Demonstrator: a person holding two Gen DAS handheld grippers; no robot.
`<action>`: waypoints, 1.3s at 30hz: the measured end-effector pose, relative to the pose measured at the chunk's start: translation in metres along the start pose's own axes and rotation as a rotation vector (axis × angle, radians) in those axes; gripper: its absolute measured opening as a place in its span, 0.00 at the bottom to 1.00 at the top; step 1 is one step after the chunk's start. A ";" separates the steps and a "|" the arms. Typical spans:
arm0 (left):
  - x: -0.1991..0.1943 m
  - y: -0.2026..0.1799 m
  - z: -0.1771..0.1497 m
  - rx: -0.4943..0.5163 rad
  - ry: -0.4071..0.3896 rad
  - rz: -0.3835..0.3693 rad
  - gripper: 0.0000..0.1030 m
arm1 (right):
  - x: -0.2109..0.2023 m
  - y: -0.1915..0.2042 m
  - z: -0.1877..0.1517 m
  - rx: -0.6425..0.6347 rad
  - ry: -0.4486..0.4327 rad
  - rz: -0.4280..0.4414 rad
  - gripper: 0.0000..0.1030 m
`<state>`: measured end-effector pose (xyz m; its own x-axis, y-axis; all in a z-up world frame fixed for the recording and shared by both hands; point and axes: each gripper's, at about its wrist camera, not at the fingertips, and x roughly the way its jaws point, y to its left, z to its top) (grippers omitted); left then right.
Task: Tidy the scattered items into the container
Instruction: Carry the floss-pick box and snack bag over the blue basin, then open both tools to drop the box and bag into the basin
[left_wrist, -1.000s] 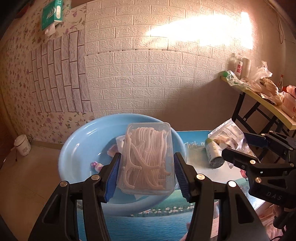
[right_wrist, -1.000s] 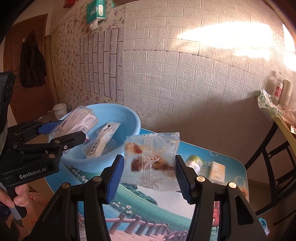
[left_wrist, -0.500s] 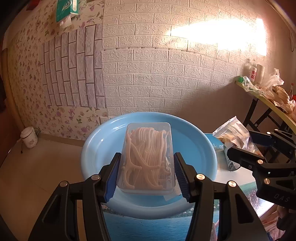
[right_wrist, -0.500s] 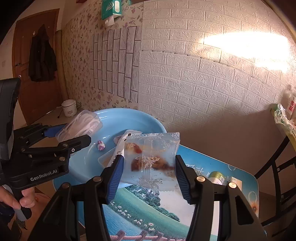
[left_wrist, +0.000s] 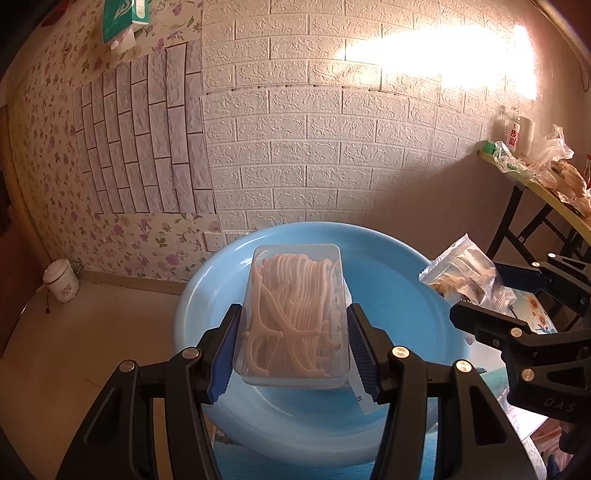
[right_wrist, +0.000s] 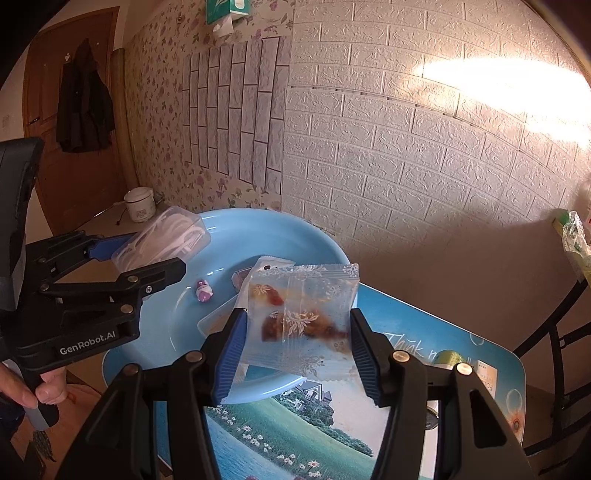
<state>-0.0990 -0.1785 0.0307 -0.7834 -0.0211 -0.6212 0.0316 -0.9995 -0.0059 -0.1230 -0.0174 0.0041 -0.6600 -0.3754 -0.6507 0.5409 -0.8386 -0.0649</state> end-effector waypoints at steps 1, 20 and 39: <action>0.004 0.002 0.001 0.000 0.005 -0.001 0.52 | 0.003 0.001 0.001 -0.003 0.003 0.001 0.55; 0.044 0.023 -0.008 -0.018 0.072 -0.016 0.52 | 0.070 0.019 0.009 -0.024 0.076 0.036 0.55; 0.044 0.017 -0.015 -0.012 0.054 -0.010 0.53 | 0.079 0.020 0.004 -0.026 0.106 0.048 0.55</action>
<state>-0.1241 -0.1959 -0.0086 -0.7489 -0.0098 -0.6626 0.0318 -0.9993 -0.0211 -0.1663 -0.0656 -0.0451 -0.5751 -0.3696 -0.7298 0.5847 -0.8097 -0.0507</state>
